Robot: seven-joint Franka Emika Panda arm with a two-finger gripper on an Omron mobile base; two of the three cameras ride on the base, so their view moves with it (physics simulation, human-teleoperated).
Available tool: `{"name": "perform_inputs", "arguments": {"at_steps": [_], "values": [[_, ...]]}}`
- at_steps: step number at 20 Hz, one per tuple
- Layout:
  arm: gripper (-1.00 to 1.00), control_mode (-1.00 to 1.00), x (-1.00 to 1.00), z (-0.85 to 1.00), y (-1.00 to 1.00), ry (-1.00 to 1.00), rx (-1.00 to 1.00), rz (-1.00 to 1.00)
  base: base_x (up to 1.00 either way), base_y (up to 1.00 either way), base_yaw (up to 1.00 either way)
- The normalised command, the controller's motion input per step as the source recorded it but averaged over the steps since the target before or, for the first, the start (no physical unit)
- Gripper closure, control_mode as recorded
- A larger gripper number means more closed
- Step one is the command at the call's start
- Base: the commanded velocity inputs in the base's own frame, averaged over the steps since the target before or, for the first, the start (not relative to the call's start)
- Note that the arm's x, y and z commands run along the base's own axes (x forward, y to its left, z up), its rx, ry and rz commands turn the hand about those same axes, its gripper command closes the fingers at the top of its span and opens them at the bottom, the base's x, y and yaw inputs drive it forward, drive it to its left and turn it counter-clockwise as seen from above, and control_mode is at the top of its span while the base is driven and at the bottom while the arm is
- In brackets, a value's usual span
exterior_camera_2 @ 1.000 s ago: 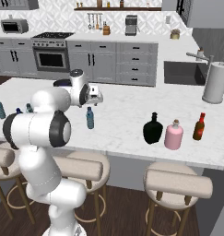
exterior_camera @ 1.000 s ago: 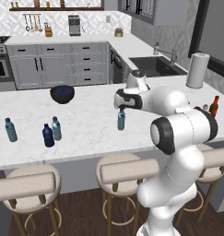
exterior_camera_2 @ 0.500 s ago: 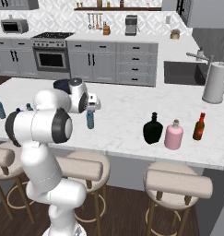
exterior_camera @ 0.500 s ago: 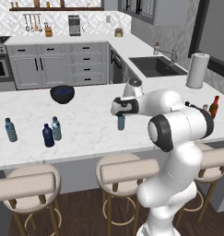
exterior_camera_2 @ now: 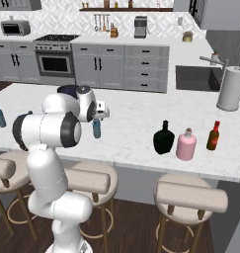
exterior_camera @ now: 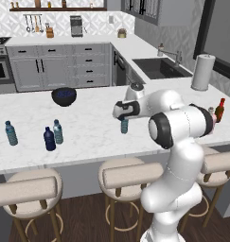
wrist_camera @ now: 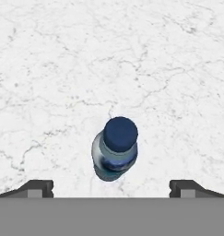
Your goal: Move the plastic bottles in the middle to the plastics group, and the glass bottles in the middle to the glass group.
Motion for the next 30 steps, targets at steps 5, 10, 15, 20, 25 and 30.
{"name": "perform_inputs", "arguments": {"at_steps": [5,10,15,20,25,30], "values": [[-1.0,-1.0,0.22,-0.12,0.0,0.0,0.0,0.0,0.0,0.0,0.0],[-1.0,-1.0,0.14,-0.24,0.0,0.01,0.0,0.0,0.0,0.0,0.0],[-1.0,-1.0,0.06,-0.22,0.0,0.0,0.0,0.0,0.0,0.0,0.0],[-1.0,-1.0,0.07,-0.08,0.0,0.0,0.0,0.0,0.0,0.0,0.0],[-1.0,-1.0,0.02,-0.02,0.0,0.0,0.0,0.0,0.0,0.0,0.0],[1.0,-1.0,0.0,0.0,0.0,0.0,0.0,0.0,0.0,0.0,0.0]]}}
